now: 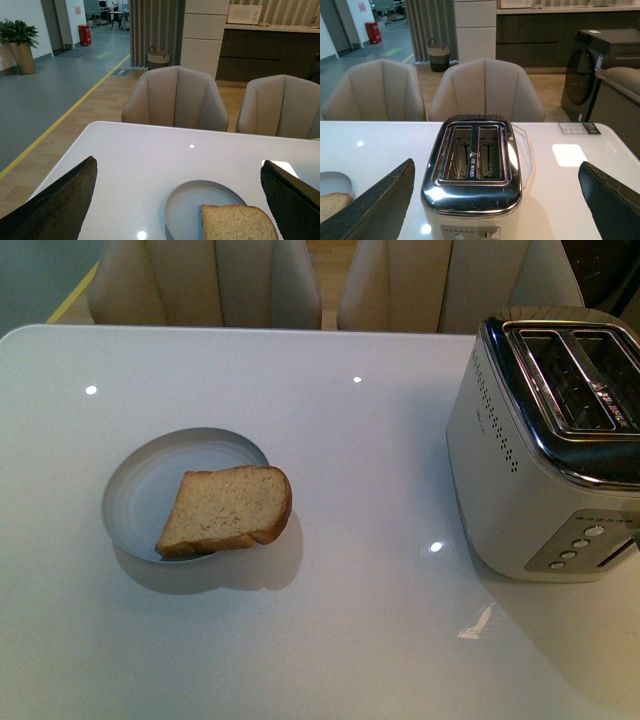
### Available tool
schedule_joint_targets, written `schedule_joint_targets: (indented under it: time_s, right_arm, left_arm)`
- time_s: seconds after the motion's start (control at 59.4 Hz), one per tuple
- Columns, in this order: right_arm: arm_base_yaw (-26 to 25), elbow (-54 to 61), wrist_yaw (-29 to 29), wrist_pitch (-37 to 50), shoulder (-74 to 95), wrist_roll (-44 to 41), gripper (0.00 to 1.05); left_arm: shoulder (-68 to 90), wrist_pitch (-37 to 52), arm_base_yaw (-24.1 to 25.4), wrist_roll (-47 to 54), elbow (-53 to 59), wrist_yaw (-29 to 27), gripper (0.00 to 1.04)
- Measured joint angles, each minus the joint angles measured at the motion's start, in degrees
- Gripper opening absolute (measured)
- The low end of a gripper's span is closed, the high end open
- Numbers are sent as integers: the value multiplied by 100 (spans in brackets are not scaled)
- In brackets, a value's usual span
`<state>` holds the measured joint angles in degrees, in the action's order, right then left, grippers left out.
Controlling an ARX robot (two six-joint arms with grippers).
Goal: Left arm holds plate, right arm toasts bread
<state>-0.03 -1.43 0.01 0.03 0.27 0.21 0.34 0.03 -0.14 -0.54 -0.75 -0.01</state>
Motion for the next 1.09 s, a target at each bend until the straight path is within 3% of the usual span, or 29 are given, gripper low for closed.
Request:
schedule_joint_targets:
  time_s: [0.472,0.505,0.573,0.606,0.859,0.977,1.095]
  right_arm:
    - [0,0,0,0,0,0,96]
    - [0,0,0,0,0,0,96]
    - [0,0,-17,0,0,0,96]
    - [0,0,0,0,0,0,96]
    - [0,0,0,0,0,0,96]
    - [0,0,0,0,0,0,96]
    - [0,0,0,0,0,0,96]
  left_arm:
    - [0,0,0,0,0,0,98]
    - [68,-125,48,-92,-35,177,98]
    - [1012,-1486,319,-754,-643,1384,98]
    - [1558,-1554,302,-1067,-789,1574,98]
    - [5108,1421,118,-1449,-1333,1515,98]
    - [7608,3075,26,-1576,-1749,1283,98]
    - [9986,3838,-2,-2006,-2441,1023,98]
